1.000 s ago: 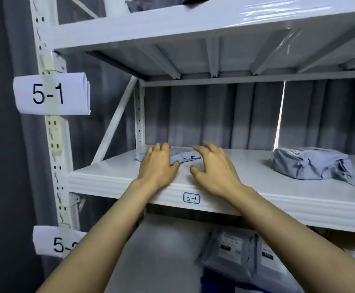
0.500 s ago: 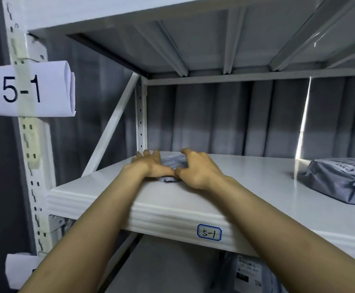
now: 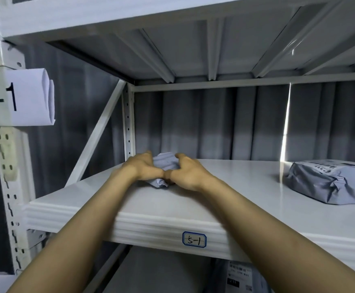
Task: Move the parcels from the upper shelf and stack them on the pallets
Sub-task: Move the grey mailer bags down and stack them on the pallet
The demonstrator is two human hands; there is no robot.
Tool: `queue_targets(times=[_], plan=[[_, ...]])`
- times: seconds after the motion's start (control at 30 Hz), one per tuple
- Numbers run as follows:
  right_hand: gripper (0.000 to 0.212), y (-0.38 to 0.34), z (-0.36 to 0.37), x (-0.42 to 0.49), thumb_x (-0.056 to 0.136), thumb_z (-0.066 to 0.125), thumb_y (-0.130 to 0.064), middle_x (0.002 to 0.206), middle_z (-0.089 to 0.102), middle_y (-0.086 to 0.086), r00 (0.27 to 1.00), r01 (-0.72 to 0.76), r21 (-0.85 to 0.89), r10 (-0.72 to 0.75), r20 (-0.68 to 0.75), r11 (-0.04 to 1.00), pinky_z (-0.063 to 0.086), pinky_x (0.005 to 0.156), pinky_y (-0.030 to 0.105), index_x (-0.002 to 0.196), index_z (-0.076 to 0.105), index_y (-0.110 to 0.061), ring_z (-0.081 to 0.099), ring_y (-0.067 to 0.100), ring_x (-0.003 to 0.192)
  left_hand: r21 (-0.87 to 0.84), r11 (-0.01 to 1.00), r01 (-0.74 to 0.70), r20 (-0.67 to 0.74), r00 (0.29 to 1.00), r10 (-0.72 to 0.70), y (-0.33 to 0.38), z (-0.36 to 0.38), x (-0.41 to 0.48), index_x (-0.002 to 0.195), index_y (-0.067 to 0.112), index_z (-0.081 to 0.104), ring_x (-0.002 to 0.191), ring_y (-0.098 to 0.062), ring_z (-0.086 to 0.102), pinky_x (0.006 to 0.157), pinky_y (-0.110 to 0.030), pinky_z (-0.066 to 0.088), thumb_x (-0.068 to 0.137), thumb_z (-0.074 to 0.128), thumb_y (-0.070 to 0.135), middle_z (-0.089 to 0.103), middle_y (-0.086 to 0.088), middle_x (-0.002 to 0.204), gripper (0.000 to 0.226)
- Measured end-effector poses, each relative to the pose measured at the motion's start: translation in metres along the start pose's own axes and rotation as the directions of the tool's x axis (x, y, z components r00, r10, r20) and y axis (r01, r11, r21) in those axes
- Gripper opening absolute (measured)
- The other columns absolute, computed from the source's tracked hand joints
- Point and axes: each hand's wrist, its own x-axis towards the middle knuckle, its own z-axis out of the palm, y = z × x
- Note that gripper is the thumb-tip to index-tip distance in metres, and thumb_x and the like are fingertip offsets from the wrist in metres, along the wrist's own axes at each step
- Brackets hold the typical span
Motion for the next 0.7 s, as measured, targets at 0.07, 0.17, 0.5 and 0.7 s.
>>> queue_targets(times=[0.07, 0.17, 0.5, 0.7], plan=[[0.068, -0.001, -0.003, -0.004, 0.092, 0.053, -0.03, 0.146, 0.043, 0.011, 0.999, -0.026, 0.092, 0.03, -0.045, 0.995, 0.036, 0.088, 0.022, 0.149, 0.024, -0.009, 0.045, 0.024, 0.128, -0.048, 0.999, 0.009, -0.084, 0.996, -0.013, 0.005, 0.0, -0.005, 0.131, 0.016, 0.042, 0.114, -0.029, 0.055, 0.092, -0.035, 0.048, 0.055, 0.069, 0.063, 0.056, -0.009, 0.126, 0.093], [0.053, -0.002, -0.005, -0.011, 0.094, 0.047, -0.022, 0.133, 0.054, 0.015, 0.983, -0.015, 0.211, 0.054, -0.178, 0.977, 0.04, 0.082, 0.024, 0.142, 0.033, -0.004, 0.053, 0.025, 0.116, -0.098, 0.995, -0.009, -0.194, 0.981, -0.01, 0.016, 0.001, -0.018, 0.125, 0.016, 0.041, 0.112, -0.032, 0.055, 0.086, -0.035, 0.047, 0.066, 0.068, 0.061, 0.053, -0.011, 0.123, 0.079], [0.052, -0.004, -0.014, -0.066, 0.09, 0.052, -0.016, 0.139, 0.049, 0.015, 0.847, 0.068, 0.384, 0.151, -0.51, 0.921, 0.032, 0.093, 0.021, 0.138, 0.042, 0.0, 0.046, 0.028, 0.126, -0.334, 0.923, -0.191, -0.238, 0.965, 0.114, 0.053, 0.003, -0.088, 0.133, 0.01, 0.038, 0.117, -0.029, 0.054, 0.085, -0.034, 0.046, 0.067, 0.066, 0.059, 0.054, -0.01, 0.13, 0.087], [0.051, 0.001, -0.025, -0.111, 0.093, 0.05, -0.018, 0.143, 0.047, 0.011, 0.789, 0.113, 0.405, 0.166, -0.592, 0.907, 0.029, 0.1, 0.019, 0.14, 0.042, -0.001, 0.043, 0.023, 0.131, -0.573, 0.78, -0.251, -0.279, 0.955, 0.103, 0.067, 0.01, -0.132, 0.131, 0.016, 0.05, 0.109, -0.017, 0.061, 0.084, -0.027, 0.048, 0.047, 0.065, 0.062, 0.062, 0.001, 0.122, 0.096]])
